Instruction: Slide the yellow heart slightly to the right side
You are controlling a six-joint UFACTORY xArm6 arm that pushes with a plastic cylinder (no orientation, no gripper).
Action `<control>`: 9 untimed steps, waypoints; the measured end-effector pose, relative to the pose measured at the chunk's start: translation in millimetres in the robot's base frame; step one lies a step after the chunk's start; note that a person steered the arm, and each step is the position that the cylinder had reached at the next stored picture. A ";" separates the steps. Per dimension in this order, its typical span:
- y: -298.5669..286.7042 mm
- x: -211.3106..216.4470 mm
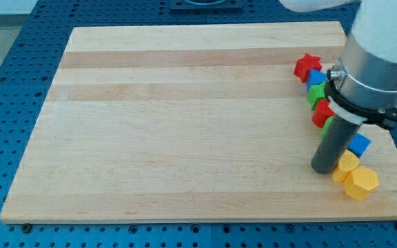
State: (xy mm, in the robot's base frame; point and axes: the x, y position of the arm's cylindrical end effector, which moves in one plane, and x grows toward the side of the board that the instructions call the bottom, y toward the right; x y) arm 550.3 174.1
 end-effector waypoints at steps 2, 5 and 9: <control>7.5 1.9; 7.7 13.7; 15.6 14.5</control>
State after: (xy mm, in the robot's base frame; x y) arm 564.9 189.7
